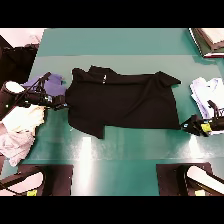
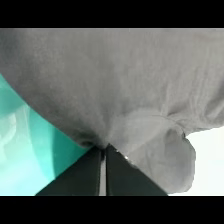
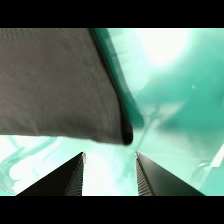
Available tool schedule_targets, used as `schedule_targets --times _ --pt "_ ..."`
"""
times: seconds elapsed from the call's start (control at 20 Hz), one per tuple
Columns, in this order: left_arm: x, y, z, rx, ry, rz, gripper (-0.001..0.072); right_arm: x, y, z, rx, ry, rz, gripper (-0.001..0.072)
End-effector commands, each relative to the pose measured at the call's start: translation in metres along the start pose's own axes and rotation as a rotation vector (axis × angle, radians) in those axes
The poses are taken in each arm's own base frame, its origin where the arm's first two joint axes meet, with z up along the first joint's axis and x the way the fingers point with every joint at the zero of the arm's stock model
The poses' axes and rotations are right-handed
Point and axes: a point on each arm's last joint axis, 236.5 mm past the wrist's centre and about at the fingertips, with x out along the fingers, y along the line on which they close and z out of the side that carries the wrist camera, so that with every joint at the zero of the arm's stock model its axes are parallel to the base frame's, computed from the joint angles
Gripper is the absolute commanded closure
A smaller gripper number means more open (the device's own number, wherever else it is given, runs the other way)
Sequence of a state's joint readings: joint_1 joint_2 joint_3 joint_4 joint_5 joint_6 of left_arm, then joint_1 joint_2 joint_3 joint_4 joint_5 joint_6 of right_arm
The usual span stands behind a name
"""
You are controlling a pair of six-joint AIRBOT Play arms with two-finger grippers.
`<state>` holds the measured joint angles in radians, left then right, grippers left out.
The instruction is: Fold the shirts.
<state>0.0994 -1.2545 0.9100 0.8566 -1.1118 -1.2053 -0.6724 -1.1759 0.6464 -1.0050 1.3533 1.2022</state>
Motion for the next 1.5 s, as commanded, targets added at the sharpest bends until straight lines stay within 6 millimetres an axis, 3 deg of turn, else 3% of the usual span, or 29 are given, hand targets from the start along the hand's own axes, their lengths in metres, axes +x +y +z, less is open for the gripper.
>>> schedule_targets --times 0.0,0.05,0.1,0.2,0.35,0.5,0.6,0.65,0.75,0.85,0.95,1.05,1.2,1.3,1.45 --pt "-0.001 -0.001 -0.001 0.003 0.005 -0.003 0.0681 0.019 0.0 0.002 0.003 0.027 0.018 0.0347" --pt "-0.001 -0.001 -0.001 0.003 0.005 -0.003 0.0681 0.023 0.002 0.003 -0.01 0.028 0.01 0.0355" --pt "-0.001 -0.001 -0.001 0.003 0.004 -0.002 0.0681 0.024 0.003 0.006 -0.026 0.017 -0.001 0.0413" --pt "-0.001 -0.001 -0.001 0.003 0.004 -0.002 0.0681 0.021 0.004 0.016 -0.049 -0.042 -0.023 0.043" --pt "-0.001 -0.001 -0.001 0.004 0.004 -0.002 0.0681 0.006 0.008 0.029 -0.083 -0.139 -0.048 0.0674" --pt "-0.003 -0.003 0.001 0.008 -0.006 -0.002 0.0682 -0.009 0.022 0.036 -0.111 -0.22 -0.036 0.0699" --pt "-0.025 -0.018 0.022 0.046 -0.08 -0.001 0.0682 -0.031 0.048 0.046 -0.138 -0.326 0.019 0.0699" --pt "-0.046 -0.034 0.041 0.088 -0.148 -0.003 0.0682 -0.049 0.068 0.054 -0.165 -0.393 0.054 0.07" --pt "-0.114 -0.083 0.083 0.224 -0.335 -0.008 0.0682 -0.107 0.122 0.069 -0.256 -0.565 0.141 0.0699" --pt "-0.197 -0.145 0.109 0.363 -0.537 -0.016 0.0681 -0.183 0.186 0.07 -0.389 -0.758 0.222 0.07" --pt "-0.293 -0.214 0.114 0.525 -0.762 -0.022 0.0682 -0.261 0.242 0.052 -0.543 -0.944 0.226 0.07" --pt "-0.378 -0.276 0.094 0.674 -0.959 -0.026 0.0681 -0.334 0.292 0.014 -0.705 -1.123 0.199 0.0699" --pt "-0.467 -0.343 0.04 0.826 -1.176 -0.047 0.0682 -0.412 0.333 -0.045 -0.836 -1.346 0.095 0.07" --pt "-0.502 -0.369 0.003 0.884 -1.277 -0.072 0.0682 -0.45 0.342 -0.077 -0.862 -1.46 -0.015 0.07" --pt "-0.522 -0.391 -0.041 0.94 -1.339 -0.123 0.0682 -0.484 0.339 -0.106 -0.85 -1.531 -0.171 0.07"
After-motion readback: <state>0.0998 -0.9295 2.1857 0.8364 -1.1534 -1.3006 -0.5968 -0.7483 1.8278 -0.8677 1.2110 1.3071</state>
